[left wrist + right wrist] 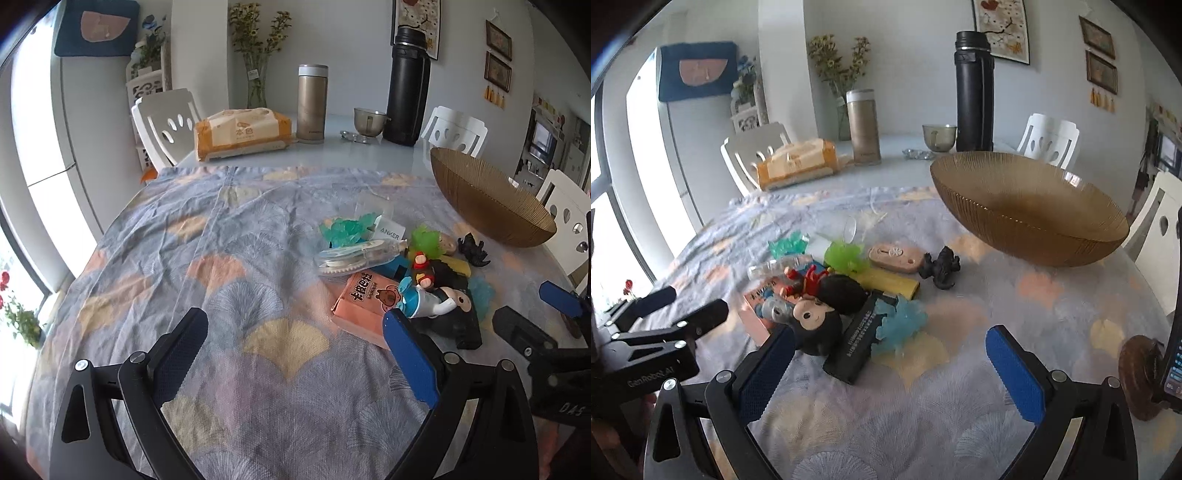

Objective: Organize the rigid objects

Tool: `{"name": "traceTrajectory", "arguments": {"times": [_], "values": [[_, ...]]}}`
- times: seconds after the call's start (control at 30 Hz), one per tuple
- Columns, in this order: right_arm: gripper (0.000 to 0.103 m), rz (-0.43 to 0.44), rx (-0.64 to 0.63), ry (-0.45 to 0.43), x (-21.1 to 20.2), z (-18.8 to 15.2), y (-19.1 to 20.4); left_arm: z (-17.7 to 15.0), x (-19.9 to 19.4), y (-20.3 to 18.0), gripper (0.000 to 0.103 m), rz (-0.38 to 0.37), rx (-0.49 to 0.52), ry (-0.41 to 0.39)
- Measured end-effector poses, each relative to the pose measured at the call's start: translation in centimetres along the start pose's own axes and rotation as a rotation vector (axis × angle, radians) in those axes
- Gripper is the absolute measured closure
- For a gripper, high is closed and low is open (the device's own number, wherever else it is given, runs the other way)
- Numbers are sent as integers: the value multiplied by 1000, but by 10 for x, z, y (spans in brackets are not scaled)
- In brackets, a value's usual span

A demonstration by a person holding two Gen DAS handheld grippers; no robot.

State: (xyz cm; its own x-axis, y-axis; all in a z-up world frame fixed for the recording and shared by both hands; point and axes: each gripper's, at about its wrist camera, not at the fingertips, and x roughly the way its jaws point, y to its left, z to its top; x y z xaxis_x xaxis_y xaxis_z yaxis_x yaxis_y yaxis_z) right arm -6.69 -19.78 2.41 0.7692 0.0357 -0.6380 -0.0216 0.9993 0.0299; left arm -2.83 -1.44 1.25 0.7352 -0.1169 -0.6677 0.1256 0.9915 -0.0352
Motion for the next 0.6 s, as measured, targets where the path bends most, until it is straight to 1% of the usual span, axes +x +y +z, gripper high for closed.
{"name": "traceTrajectory", "arguments": {"times": [0.1, 0.27, 0.6], "values": [[0, -20, -24, -18, -3, -1, 5, -1, 1, -2, 6, 1, 12, 7], [0, -47, -38, -14, -3, -1, 7, -1, 1, -7, 4, -2, 39, 6], [0, -50, -44, -5, -2, -1, 6, -3, 0, -8, 3, -4, 37, 9]]}}
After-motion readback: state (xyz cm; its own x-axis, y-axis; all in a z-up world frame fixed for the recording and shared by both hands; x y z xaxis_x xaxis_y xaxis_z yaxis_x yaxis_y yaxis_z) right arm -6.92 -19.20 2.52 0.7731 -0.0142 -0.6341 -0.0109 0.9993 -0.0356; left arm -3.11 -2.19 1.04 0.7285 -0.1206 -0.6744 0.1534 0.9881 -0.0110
